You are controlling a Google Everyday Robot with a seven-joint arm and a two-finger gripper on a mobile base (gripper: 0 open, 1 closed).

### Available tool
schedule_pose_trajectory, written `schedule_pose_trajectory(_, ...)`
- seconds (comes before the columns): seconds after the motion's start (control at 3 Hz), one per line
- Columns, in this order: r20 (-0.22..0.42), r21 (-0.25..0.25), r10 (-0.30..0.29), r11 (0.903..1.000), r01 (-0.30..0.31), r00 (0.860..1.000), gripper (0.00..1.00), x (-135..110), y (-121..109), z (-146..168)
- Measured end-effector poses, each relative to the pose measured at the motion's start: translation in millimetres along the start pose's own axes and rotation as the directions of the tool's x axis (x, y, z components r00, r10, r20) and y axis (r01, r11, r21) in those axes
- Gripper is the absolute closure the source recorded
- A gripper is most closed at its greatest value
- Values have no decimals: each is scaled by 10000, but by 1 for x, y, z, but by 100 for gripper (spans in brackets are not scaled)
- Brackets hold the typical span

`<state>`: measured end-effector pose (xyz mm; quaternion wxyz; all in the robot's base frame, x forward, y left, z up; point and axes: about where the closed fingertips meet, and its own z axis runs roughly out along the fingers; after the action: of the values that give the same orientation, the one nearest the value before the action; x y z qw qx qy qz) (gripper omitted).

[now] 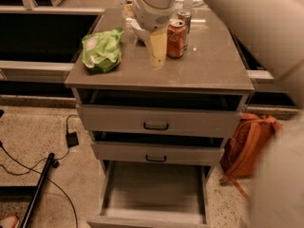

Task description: Place green rice chip bag into bottom drawer

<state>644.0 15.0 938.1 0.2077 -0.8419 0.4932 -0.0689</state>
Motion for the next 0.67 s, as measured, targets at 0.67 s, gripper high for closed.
schedule_pose_trajectory(0.67, 896, 676, -846, 9946, 786, 9924, 17, 3, -91, 89)
